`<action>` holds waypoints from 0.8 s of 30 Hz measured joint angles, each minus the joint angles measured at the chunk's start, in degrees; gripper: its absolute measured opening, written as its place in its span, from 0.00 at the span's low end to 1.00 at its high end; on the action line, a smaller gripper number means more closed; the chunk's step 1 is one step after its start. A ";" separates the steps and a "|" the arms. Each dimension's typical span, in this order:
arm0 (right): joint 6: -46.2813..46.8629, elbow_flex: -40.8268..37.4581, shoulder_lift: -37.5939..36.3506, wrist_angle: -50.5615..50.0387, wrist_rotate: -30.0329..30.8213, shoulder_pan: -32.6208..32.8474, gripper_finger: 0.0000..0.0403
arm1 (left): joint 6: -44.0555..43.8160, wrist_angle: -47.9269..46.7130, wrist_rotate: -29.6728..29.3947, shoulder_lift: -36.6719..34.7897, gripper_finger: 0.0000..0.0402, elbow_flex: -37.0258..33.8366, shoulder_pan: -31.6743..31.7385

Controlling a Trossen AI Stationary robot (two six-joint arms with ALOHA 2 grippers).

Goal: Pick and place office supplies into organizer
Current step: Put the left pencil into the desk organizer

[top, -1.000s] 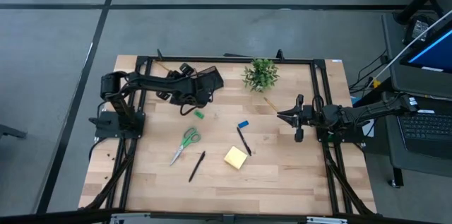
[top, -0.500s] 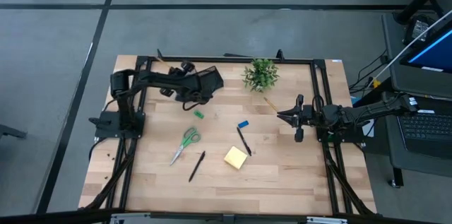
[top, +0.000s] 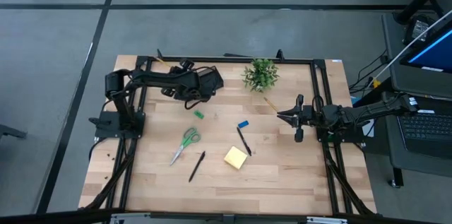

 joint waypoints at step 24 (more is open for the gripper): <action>1.61 0.00 -0.01 -0.64 -0.03 0.00 0.12 | -13.54 23.00 25.61 -14.64 0.06 11.85 0.00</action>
